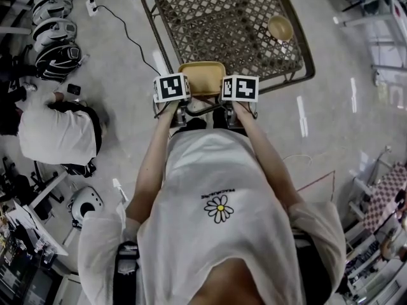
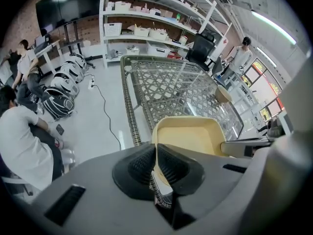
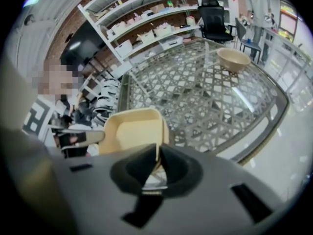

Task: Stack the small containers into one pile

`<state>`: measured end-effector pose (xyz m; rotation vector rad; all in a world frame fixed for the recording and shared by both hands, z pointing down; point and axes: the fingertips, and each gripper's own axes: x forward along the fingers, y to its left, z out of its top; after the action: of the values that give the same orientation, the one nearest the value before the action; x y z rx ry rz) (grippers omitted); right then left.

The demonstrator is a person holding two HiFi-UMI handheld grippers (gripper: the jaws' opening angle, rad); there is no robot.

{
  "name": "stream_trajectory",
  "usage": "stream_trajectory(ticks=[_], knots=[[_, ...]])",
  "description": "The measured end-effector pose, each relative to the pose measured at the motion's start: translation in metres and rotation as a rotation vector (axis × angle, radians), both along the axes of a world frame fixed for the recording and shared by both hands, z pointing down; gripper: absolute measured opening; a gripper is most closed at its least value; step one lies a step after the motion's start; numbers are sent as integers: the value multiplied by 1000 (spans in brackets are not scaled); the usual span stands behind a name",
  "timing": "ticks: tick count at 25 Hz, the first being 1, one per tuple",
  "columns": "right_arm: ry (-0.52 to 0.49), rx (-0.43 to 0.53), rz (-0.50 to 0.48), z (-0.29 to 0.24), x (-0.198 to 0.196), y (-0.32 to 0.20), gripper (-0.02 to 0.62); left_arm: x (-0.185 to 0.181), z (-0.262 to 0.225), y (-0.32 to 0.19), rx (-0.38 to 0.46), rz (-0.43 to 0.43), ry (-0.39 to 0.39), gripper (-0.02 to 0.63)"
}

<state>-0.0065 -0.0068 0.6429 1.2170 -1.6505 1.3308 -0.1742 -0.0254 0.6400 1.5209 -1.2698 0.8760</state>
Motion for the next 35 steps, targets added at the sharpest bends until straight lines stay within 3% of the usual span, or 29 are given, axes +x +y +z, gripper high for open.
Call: stream_trajectory(ticks=[8,11,15,19,24,30,35], knots=[[-15,45,-72,-3,-4,-1,49,-1,-2,-2,23,26,-9,45],[-18,69,-82,-9,-2,-5,124,3,-12,-4,38,16,38,87],[23,184,-64,-41,8,-33,133,-2,-45,-27,127,8,44,87],[42,379,-38,-106,17,-81,126,-2,-103,-66,285,13,59,87],[30,644,-21,-209,19,-122,74,6,-211,-104,552,7,107,86],[15,997,-45,-320,9,-132,44,15,-339,-112,939,23,145,37],[50,1227,-65,-376,3,-116,38,16,-400,-94,1177,22,143,26]])
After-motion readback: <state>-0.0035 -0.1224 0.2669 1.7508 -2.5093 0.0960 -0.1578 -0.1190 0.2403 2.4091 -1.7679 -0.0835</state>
